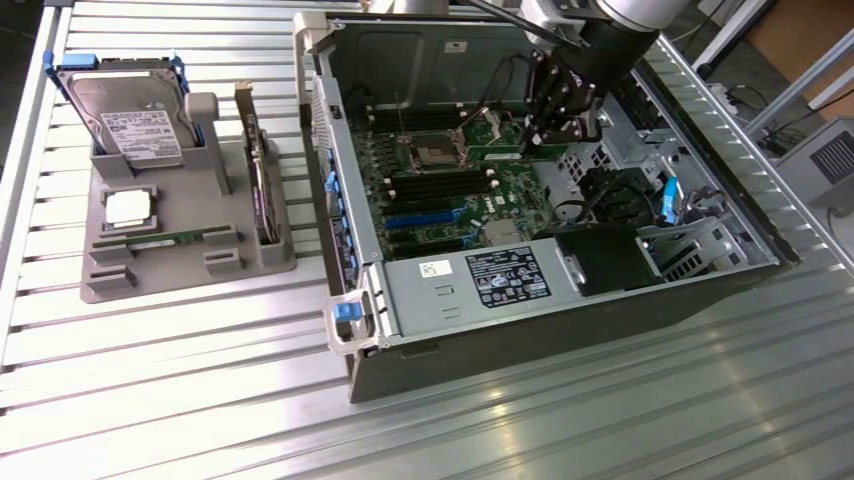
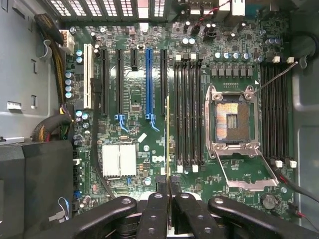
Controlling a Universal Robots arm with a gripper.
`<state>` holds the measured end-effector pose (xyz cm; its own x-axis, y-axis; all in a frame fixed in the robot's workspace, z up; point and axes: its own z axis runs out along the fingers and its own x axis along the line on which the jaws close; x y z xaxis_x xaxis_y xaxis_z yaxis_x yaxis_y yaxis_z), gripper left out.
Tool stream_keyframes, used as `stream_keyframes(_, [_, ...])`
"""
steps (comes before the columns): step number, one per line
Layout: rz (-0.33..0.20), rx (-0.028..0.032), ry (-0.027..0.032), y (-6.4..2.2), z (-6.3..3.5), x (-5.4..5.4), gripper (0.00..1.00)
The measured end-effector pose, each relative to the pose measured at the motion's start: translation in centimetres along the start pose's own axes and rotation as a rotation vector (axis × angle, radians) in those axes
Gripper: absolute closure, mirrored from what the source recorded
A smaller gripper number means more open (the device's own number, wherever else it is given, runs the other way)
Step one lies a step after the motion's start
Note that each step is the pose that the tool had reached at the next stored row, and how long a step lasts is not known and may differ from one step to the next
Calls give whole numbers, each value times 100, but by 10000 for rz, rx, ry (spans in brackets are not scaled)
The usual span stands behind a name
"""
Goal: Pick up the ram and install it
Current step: 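Insert the ram into the slot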
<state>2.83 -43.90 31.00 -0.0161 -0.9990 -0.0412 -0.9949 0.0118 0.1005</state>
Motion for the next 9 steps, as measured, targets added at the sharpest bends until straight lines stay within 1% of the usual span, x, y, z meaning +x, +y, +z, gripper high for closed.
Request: stream_keyframes(9, [0,0,0,-8,78,3,88])
